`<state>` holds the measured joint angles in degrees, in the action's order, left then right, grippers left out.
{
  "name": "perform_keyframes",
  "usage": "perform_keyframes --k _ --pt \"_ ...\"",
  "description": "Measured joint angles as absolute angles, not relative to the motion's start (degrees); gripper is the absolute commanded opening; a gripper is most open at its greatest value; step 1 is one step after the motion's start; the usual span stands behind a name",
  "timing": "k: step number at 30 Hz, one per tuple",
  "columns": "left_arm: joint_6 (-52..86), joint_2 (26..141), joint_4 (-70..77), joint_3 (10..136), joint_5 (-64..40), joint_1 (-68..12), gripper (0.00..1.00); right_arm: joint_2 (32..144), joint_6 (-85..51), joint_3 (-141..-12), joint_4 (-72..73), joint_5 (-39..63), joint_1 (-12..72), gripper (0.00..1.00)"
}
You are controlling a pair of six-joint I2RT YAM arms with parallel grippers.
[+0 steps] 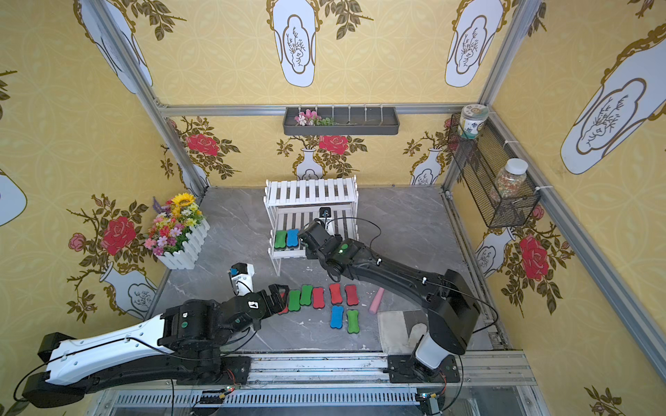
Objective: Remove the whiteboard erasers from the shelf
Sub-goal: Place the whiteboard eraser at the center of the board, then pick up the whiteboard eraser from the shelf.
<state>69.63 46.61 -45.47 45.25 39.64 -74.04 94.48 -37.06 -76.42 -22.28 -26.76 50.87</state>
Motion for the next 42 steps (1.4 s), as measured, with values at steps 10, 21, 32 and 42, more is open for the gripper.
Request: perform_keyframes --k 10,21,32,42 --pt "69.5 43.0 -44.6 42.1 39.3 -74.0 0.99 101.3 -37.5 -81.1 -21.1 -26.8 48.2 0.59" --pt "69.5 41.4 -44.6 40.8 39.2 -74.0 1.0 103.9 -38.7 -82.8 -21.4 -26.8 47.7 0.55" --pt "69.5 41.3 -44.2 40.3 39.0 -74.0 0.99 104.5 -38.8 -82.9 -21.5 -27.1 47.4 0.53" --pt "69.5 41.4 -44.2 40.3 39.0 -74.0 0.99 106.0 -39.0 -83.5 -21.6 -27.2 46.9 0.5"
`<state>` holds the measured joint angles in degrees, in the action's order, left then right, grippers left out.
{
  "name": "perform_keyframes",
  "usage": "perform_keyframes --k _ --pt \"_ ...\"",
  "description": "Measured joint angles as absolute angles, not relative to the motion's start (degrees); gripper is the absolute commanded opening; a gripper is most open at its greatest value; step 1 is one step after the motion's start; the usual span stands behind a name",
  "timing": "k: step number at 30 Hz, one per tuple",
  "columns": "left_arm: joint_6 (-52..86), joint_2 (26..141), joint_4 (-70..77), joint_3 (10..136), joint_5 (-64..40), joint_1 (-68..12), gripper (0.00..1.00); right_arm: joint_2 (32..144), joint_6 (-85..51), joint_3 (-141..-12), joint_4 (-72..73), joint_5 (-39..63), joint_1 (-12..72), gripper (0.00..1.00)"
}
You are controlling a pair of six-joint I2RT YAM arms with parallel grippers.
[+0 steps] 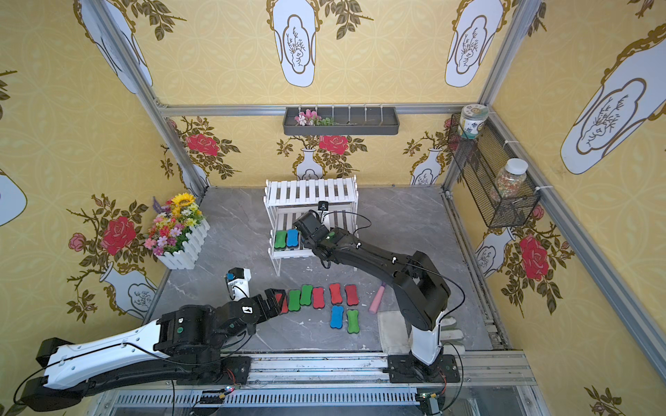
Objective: Remove the whiteboard erasers from the shelf
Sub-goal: Pick up the whiteboard eraser from the shelf.
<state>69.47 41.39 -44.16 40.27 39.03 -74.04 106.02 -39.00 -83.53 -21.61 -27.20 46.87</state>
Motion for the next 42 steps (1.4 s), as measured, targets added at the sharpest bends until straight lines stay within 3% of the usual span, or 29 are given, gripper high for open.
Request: perform_keyframes --k 14,25,34,42 --pt "69.5 41.4 -44.1 39.9 39.0 -74.0 1.0 106.6 -38.9 -84.0 -22.6 -27.0 46.8 0.47" --pt "69.4 41.7 -44.1 39.9 39.0 -74.0 1.0 105.4 -38.3 -84.2 -22.7 -26.3 46.8 0.36" --pt "69.5 41.7 -44.2 40.5 39.3 -74.0 1.0 96.2 -37.5 -80.2 -22.3 -25.0 48.4 0.35" --pt "69.5 40.4 -45.5 41.6 40.7 -73.9 0.99 80.5 -42.7 -64.4 -22.9 -23.3 58.7 0.36"
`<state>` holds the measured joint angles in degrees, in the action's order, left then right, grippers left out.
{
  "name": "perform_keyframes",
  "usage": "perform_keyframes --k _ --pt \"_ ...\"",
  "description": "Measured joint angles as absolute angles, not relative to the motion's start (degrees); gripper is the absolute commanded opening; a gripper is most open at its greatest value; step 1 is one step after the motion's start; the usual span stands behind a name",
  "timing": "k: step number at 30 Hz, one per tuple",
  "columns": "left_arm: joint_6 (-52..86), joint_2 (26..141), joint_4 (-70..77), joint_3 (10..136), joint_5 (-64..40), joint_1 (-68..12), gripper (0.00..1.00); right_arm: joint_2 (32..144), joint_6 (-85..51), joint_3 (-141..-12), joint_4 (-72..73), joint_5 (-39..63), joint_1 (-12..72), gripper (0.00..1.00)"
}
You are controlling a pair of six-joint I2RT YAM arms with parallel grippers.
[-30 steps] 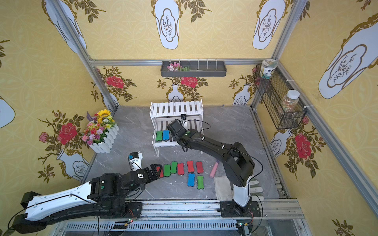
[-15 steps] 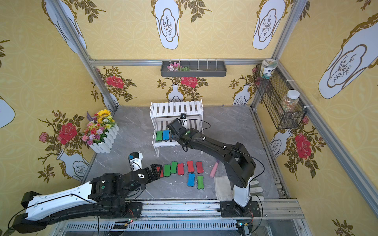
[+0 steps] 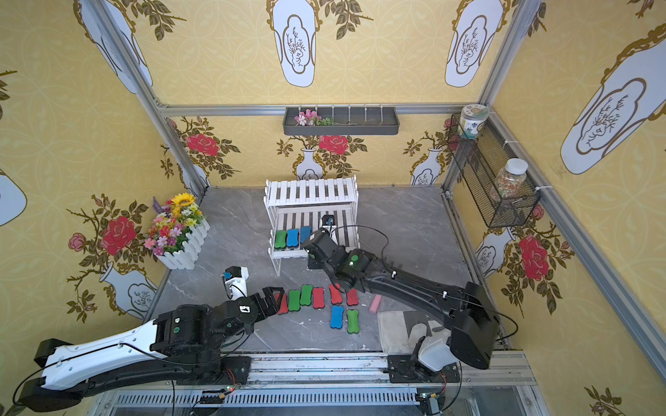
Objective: Remove the whiteboard erasers from the shelf
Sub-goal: Pick up the whiteboard eraser from the shelf, then place the whiteboard eraser at the center of the board.
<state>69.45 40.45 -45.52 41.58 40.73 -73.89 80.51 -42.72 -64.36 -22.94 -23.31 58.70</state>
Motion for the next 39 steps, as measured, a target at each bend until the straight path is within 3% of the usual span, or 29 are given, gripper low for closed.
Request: perform_keyframes --k 8,15,39 --pt "69.5 39.1 -47.0 42.2 41.6 -73.9 1.0 75.1 -55.8 -48.8 -26.3 -21.3 71.1 0.35" --pt "69.7 39.6 -48.7 44.2 41.9 -73.8 0.99 83.1 -63.1 -47.5 -25.9 -20.4 76.5 0.35" --pt "72.0 38.0 -51.1 44.9 42.3 -73.8 0.99 93.0 -67.4 -52.0 -25.5 -18.0 75.5 0.34"
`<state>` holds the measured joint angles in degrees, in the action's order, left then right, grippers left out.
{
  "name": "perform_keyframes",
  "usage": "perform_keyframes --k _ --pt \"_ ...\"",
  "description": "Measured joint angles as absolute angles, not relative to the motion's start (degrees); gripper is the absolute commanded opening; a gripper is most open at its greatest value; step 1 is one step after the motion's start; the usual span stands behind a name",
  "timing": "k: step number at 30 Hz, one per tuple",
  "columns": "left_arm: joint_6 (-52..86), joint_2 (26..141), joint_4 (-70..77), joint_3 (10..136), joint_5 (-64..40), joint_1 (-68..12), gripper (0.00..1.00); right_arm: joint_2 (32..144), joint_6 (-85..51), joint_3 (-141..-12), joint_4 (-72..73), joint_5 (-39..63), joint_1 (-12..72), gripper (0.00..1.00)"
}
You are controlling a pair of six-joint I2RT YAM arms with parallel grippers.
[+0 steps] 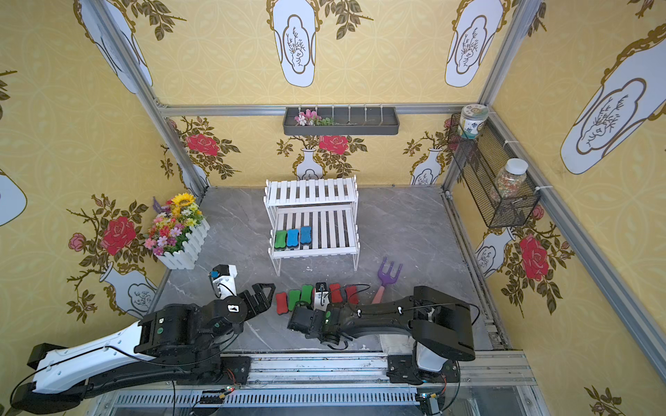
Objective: Remove the whiteboard erasers from the shelf
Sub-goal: Place the whiteboard eraser at the center of the board.
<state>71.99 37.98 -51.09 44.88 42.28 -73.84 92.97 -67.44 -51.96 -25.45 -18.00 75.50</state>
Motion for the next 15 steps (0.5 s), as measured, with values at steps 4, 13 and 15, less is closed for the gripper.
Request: perform_keyframes --k 4,13,15 --pt "72.0 37.8 -51.1 44.9 42.3 -73.8 1.0 94.1 -67.4 -52.2 -25.5 -18.0 74.7 0.35" --pt "72.0 37.9 -51.1 44.9 42.3 -73.8 0.99 95.8 -67.2 -53.0 -25.2 -18.0 73.3 0.38" --pt "72.0 38.0 -51.1 44.9 42.3 -73.8 0.99 96.0 -67.2 -53.0 -25.2 -18.1 73.1 0.4"
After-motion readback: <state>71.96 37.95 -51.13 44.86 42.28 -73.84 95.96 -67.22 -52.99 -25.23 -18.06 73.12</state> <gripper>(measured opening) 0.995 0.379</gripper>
